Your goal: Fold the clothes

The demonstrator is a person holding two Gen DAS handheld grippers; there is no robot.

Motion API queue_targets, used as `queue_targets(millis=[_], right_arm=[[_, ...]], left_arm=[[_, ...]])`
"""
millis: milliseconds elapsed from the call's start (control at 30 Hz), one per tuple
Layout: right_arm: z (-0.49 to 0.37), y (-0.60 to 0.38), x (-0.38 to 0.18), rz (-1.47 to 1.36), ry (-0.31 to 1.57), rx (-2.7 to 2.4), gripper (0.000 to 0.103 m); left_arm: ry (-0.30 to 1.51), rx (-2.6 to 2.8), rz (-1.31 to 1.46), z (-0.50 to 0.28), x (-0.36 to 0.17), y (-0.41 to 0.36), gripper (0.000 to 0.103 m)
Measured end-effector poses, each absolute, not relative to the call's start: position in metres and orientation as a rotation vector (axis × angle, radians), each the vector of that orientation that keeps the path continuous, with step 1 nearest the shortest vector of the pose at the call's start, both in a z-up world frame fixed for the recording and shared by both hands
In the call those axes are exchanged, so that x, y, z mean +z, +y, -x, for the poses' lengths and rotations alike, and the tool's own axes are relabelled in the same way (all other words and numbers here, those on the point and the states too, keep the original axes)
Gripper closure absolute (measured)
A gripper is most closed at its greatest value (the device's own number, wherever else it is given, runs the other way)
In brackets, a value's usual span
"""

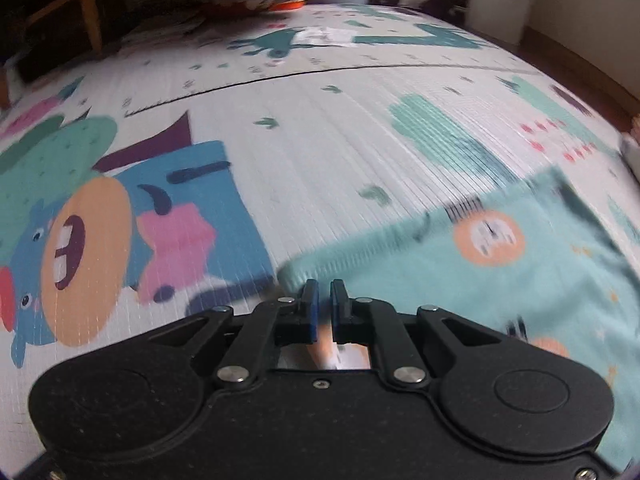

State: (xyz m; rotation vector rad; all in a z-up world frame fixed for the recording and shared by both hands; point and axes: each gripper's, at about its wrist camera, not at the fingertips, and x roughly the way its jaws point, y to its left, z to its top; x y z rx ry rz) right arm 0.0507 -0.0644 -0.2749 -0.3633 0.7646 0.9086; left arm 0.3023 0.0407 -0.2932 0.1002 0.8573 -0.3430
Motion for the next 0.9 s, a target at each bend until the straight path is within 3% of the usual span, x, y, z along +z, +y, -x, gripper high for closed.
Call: queue_targets(millis=[133,300,400,567,900], right_arm=[[-0.051,-0.062,-0.276,0.364,0.771,0.906,0.073],[-0.056,-0.054,-0.263,0.411,0.835,0.921,0.072],[-0.059,-0.066,-0.244,0.512,0.783,1.061,0.066],[-0.085,-0.119,-0.203,0.654,0.784,1.229,0.066],[-0.123,-0.251,-0.183,0.413,1.097,1.014,0.066]], left_arm=[[0.928,-0.3,0.07,-0.317,-0.292,0.049,0.096],[0.884,-0.333,0.261,-0.295,-0.267,0.074,0.074],[0.807,-0.41,0.229,-0.255,-0.245,0.087,0.074],[0.74,-0.541,0.112,-0.161,-0.237,0.106,0.074],[0.889,-0.672,-0.106,-0.025,-0.3,0.088,0.075]])
